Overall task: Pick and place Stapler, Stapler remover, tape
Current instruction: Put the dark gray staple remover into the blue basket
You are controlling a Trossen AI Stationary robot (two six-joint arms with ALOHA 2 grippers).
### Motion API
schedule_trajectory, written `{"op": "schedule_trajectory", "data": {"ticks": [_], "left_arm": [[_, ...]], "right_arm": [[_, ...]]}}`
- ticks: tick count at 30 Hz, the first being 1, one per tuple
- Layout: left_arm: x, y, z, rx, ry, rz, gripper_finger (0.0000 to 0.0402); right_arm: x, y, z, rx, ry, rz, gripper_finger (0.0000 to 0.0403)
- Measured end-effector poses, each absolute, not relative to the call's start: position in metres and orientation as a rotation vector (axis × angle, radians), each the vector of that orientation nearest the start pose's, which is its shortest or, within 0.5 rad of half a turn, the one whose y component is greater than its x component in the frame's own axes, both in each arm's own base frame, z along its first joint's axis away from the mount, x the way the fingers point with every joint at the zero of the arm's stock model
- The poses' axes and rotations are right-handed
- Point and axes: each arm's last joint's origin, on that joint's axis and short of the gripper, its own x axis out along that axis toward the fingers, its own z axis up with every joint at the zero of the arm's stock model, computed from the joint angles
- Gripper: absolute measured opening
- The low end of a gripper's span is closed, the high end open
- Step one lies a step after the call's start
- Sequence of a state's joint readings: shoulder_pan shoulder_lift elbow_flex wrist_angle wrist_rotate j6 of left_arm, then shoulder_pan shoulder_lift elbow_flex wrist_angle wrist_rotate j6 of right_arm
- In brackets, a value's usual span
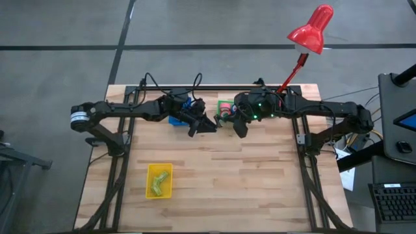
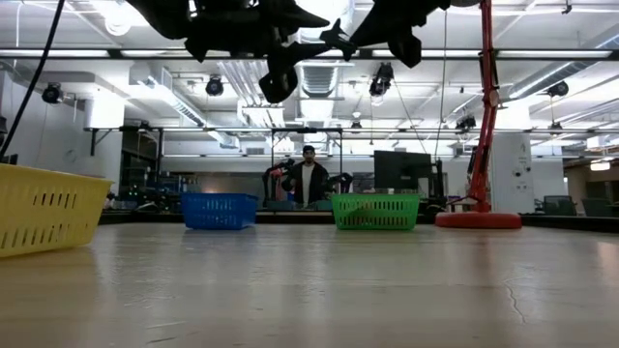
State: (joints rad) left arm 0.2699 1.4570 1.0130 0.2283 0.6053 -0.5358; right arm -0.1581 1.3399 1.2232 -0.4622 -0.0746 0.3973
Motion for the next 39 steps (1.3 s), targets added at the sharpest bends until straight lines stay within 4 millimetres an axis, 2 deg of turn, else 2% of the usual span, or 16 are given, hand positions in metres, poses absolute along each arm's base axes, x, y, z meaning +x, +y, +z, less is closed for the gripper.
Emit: {"op": "schedule_trajectory", "data": {"ticks": [7,23,29,33,39], "left_arm": [[0.319,0.072,0.296,-0.640,0.275,-0.252,0.0125],[0.321,0.073,0.295,-0.630,0.256,-0.209,0.0010],[0.320,0.072,0.295,-0.640,0.268,-0.247,0.0007],[0.317,0.074,0.293,-0.659,0.315,-0.242,0.0004],[0.310,0.080,0.277,-0.705,0.459,-0.175,0.0003]], "right_arm": [[0.288,-0.043,0.339,0.456,0.552,-0.194,0.0008],[0.288,-0.044,0.338,0.456,0.551,-0.195,0.0008],[0.289,-0.043,0.338,0.465,0.549,-0.189,0.0011],[0.287,-0.043,0.338,0.481,0.554,-0.197,0.0039],[0.286,-0.043,0.339,0.515,0.545,-0.207,0.0117]]}}
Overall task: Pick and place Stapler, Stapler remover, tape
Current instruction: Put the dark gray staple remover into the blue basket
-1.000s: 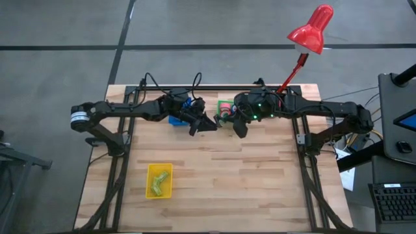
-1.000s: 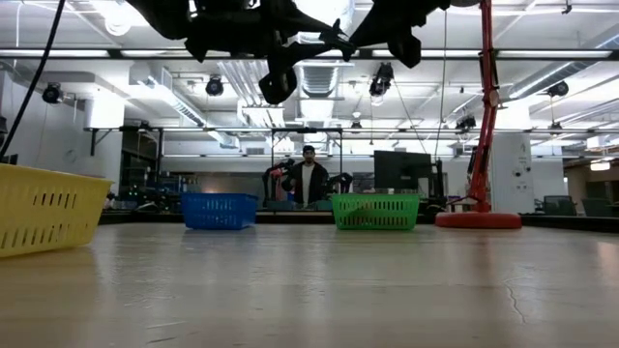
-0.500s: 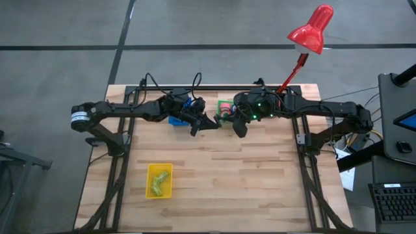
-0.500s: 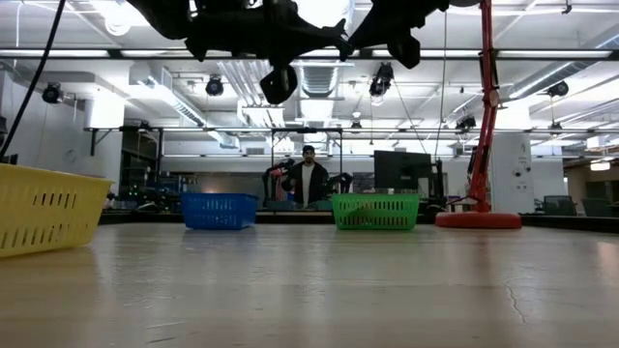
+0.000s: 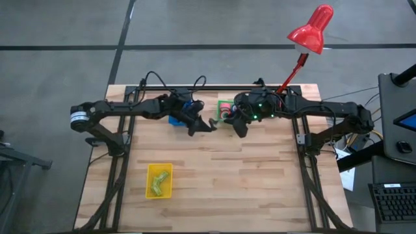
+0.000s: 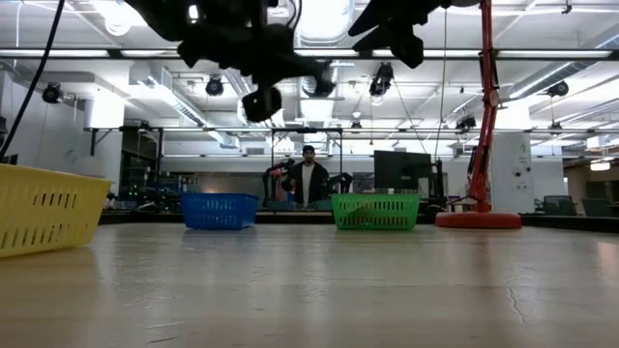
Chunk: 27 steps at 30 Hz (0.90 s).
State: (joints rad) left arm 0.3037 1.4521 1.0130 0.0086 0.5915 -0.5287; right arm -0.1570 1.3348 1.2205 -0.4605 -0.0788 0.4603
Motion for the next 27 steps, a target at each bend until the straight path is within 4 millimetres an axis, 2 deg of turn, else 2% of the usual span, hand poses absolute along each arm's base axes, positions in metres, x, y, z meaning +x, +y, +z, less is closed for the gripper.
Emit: {"op": "schedule_trajectory", "data": {"ticks": [3,5,10,15,19,27], "left_arm": [[0.304,0.084,0.269,-0.729,0.539,-0.118,0.0003],[0.298,0.089,0.265,-0.743,0.585,-0.015,0.0003],[0.275,0.107,0.249,-0.779,0.738,0.410,0.0002],[0.253,0.120,0.248,-0.681,0.803,0.724,0.0009],[0.246,0.131,0.251,-0.641,0.771,0.830,0.0010],[0.233,0.153,0.233,-0.702,0.816,0.911,0.0011]], "right_arm": [[0.284,-0.043,0.343,0.508,0.528,-0.202,0.0153],[0.282,-0.042,0.346,0.499,0.517,-0.197,0.0173],[0.280,-0.042,0.348,0.494,0.504,-0.195,0.0201],[0.281,-0.042,0.348,0.493,0.504,-0.196,0.0208],[0.283,-0.043,0.347,0.491,0.500,-0.198,0.0204],[0.286,-0.044,0.344,0.483,0.503,-0.224,0.0203]]}}
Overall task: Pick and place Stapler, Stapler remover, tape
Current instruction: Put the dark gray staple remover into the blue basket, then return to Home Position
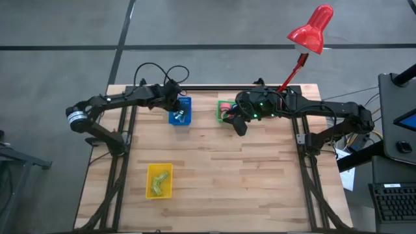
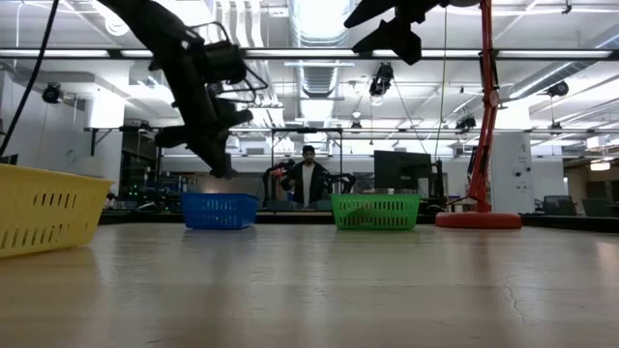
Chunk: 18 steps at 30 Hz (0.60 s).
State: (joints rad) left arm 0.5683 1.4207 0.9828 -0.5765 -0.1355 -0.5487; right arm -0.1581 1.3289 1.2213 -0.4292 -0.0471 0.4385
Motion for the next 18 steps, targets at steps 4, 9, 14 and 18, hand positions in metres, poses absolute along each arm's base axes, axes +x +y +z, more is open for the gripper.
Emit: {"op": "schedule_trajectory", "data": {"ticks": [4,9,14,18], "left_arm": [[0.226,0.156,0.222,-0.761,0.843,0.904,0.0018],[0.224,0.156,0.218,-0.765,0.852,0.907,0.0017],[0.224,0.156,0.219,-0.763,0.843,0.911,0.0015],[0.226,0.156,0.221,-0.802,0.824,0.881,0.0023]], "right_arm": [[0.287,-0.044,0.343,0.486,0.505,-0.226,0.0203],[0.287,-0.044,0.343,0.488,0.505,-0.228,0.0201],[0.287,-0.045,0.343,0.482,0.500,-0.249,0.0201],[0.287,-0.046,0.343,0.473,0.499,-0.266,0.0199]]}}
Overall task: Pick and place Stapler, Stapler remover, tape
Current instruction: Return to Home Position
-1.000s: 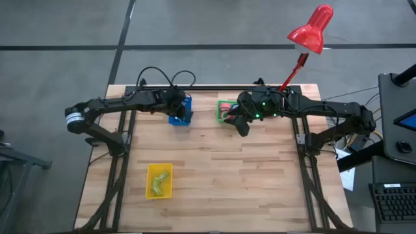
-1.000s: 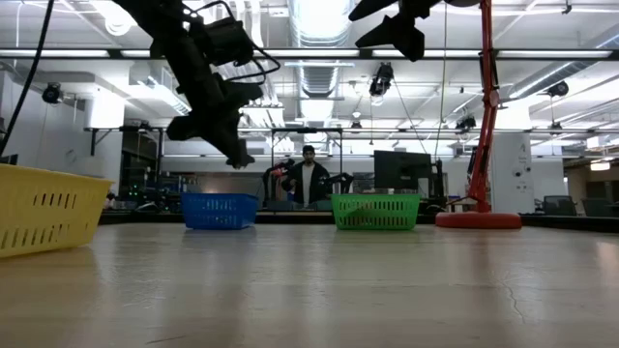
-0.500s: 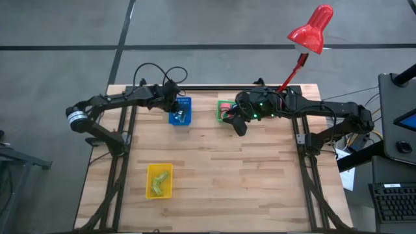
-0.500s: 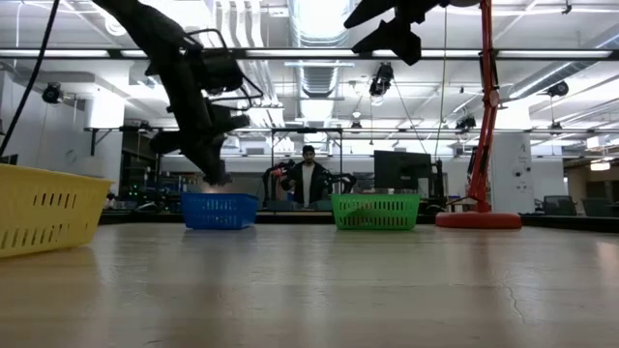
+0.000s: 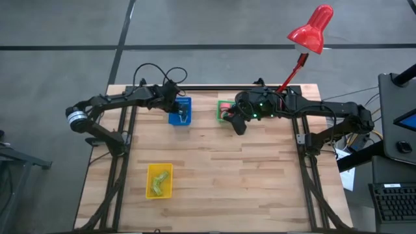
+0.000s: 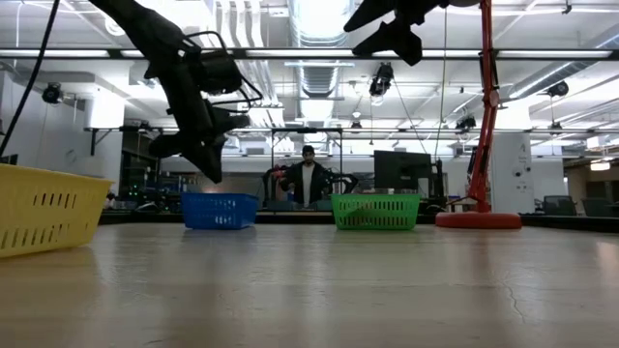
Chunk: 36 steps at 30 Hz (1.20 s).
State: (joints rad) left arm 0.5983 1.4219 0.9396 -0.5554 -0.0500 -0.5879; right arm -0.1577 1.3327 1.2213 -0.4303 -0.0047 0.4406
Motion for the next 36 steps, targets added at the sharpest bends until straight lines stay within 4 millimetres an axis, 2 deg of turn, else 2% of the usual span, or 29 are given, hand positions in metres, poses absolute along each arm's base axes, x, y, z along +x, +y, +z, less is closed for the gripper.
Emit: {"op": "schedule_trajectory", "data": {"ticks": [3,6,10,14,17,20,23,28,32,36], "left_arm": [[0.230,0.156,0.224,-0.824,0.783,0.823,0.0025],[0.240,0.155,0.230,-0.867,0.704,0.684,0.0019],[0.263,0.142,0.248,-0.843,0.532,0.424,0.0005],[0.280,0.118,0.274,-0.736,0.362,0.208,0.0003],[0.282,0.102,0.295,-0.694,0.251,0.115,0.0003],[0.271,0.088,0.322,-0.644,0.132,0.046,0.0003],[0.250,0.079,0.344,-0.592,0.077,0.003,0.0004],[0.211,0.065,0.365,-0.541,0.066,0.001,0.0019],[0.187,0.057,0.361,-0.356,0.189,0.019,0.0027],[0.172,0.053,0.350,-0.264,0.293,0.072,0.0028]], "right_arm": [[0.287,-0.048,0.338,0.445,0.520,-0.360,0.0194],[0.287,-0.049,0.336,0.454,0.522,-0.394,0.0183],[0.292,-0.051,0.328,0.439,0.547,-0.380,0.0129],[0.300,-0.058,0.305,0.456,0.589,-0.223,0.0029],[0.305,-0.061,0.295,0.474,0.501,-0.077,0.0015],[0.300,-0.062,0.296,0.476,0.368,-0.036,0.0009],[0.284,-0.060,0.304,0.452,0.259,-0.022,0.0008],[0.258,-0.055,0.314,0.429,0.211,-0.016,0.0008],[0.236,-0.050,0.314,0.294,0.232,-0.008,0.0008],[0.216,-0.047,0.308,0.293,0.229,-0.026,0.0008]]}}
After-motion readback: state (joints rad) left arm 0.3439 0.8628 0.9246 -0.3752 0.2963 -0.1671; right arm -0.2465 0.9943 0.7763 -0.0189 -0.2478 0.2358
